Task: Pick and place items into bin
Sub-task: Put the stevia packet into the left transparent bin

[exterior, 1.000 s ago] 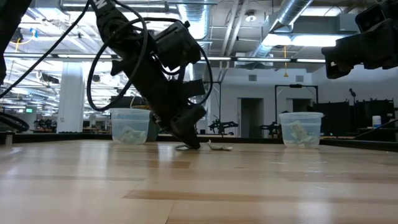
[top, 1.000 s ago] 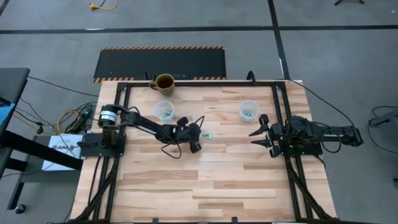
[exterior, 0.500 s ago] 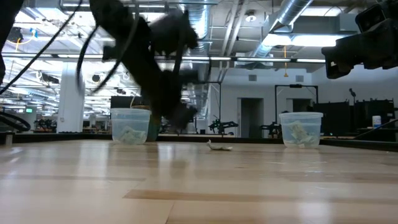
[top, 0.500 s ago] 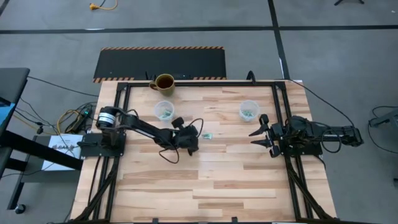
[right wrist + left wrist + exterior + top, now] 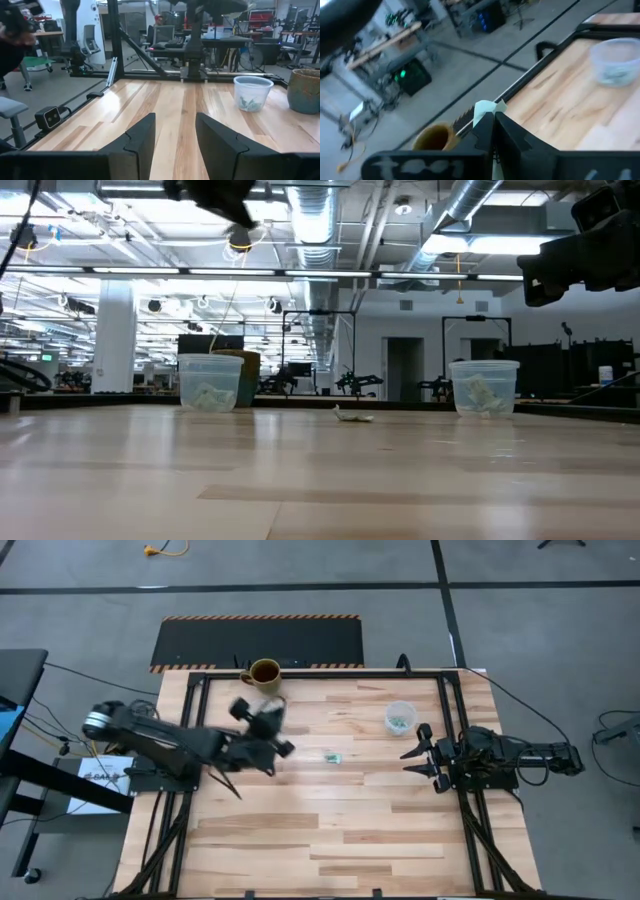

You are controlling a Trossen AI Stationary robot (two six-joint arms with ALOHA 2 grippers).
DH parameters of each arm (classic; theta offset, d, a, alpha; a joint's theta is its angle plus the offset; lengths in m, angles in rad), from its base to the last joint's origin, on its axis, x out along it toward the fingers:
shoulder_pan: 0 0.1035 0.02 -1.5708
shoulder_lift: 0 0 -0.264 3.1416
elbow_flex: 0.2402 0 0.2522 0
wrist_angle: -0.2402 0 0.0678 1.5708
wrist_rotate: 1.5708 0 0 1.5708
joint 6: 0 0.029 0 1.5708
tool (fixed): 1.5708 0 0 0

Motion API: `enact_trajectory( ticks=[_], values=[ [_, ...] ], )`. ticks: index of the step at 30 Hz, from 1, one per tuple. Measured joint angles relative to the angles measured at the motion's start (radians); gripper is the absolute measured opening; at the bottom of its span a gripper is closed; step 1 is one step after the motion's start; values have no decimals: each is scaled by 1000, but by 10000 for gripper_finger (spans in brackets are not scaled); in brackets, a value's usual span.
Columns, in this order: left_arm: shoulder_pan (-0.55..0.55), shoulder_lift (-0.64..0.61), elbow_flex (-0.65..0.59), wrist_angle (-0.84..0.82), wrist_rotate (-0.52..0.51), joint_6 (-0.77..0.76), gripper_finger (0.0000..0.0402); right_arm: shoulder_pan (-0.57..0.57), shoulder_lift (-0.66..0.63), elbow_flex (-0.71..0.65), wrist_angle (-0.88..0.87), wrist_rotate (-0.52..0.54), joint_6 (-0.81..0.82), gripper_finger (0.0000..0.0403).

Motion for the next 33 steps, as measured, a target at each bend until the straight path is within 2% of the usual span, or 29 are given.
enact_trajectory(
  ticks=[3, 6, 9, 12, 16, 21, 27, 33],
  values=[
    [35, -82, -50, -114, 31, -119, 0, 0, 0, 0, 0, 0, 0, 134],
    [73, -142, -158, -114, 94, -182, 0, 0, 0, 0, 0, 0, 0, 133],
    [103, -187, -293, 27, 151, -190, 0, 0, 0, 0, 0, 0, 0, 133],
    [135, -213, -430, 244, 226, -134, 0, 0, 0, 0, 0, 0, 0, 134],
    [183, -221, -548, 445, 303, -94, 0, 0, 0, 0, 0, 0, 0, 133],
    [240, -221, -594, 471, 313, -93, 0, 0, 0, 0, 0, 0, 0, 133],
    [276, -222, -595, 492, 341, -89, 1, 0, 0, 0, 0, 0, 0, 133],
    [284, -222, -595, 501, 331, -74, 38, 0, 0, 0, 0, 0, 0, 134]
  ],
)
